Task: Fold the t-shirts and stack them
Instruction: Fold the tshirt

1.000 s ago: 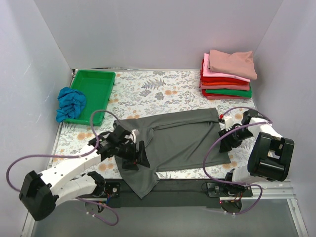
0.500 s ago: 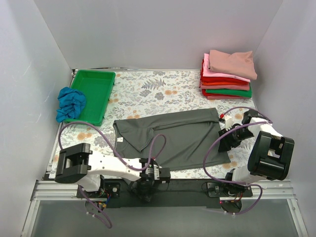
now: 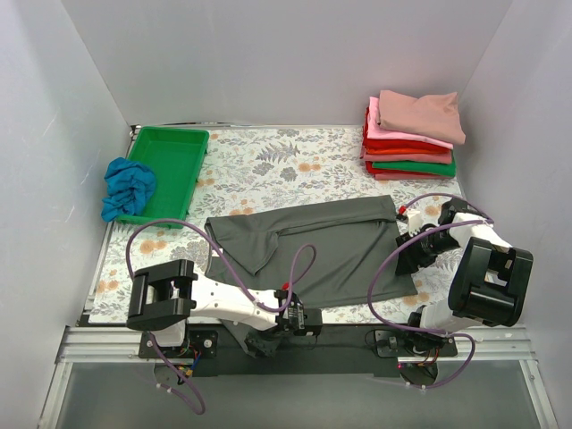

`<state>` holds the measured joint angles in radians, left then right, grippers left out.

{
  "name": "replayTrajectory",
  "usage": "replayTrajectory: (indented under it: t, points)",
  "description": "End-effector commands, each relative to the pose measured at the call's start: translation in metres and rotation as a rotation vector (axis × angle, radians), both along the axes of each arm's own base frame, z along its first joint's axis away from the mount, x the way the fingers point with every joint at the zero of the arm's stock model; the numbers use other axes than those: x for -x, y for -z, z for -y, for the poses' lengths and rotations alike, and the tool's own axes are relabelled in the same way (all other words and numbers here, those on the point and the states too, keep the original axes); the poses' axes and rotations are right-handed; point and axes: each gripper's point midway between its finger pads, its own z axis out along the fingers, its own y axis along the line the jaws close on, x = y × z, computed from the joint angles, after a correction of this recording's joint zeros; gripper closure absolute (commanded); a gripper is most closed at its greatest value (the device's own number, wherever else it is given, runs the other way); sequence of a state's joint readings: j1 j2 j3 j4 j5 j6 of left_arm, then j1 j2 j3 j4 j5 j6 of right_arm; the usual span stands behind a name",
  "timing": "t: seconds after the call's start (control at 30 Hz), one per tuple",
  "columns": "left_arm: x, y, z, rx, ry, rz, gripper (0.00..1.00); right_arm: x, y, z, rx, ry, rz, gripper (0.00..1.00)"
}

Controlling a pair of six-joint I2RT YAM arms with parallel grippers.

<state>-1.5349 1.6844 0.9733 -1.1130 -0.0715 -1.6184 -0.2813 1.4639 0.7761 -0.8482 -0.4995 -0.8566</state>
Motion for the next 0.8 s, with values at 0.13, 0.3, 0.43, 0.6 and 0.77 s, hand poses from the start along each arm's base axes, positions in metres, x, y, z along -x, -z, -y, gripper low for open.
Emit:
replayTrajectory:
  t: [0.13,0.3,0.43,0.6,0.77]
  points:
    - [-0.001,-0.006,0.004,0.034,0.005,0.015,1.00,0.003,-0.009,0.005,0.021,-0.030,0.001,0.42]
    - [0.000,-0.009,0.007,0.083,-0.016,0.016,1.00,0.013,-0.005,0.016,0.085,-0.050,-0.046,0.43]
    - [0.001,-0.012,0.009,0.118,-0.032,0.015,1.00,0.019,-0.005,0.024,0.141,-0.054,-0.062,0.43]
    - [-0.002,-0.022,0.013,0.163,-0.045,0.031,1.00,0.024,-0.009,0.030,0.178,-0.052,-0.073,0.43]
    - [-0.003,-0.025,0.010,0.171,-0.044,0.043,1.00,0.046,-0.001,0.024,0.150,-0.071,-0.161,0.43]
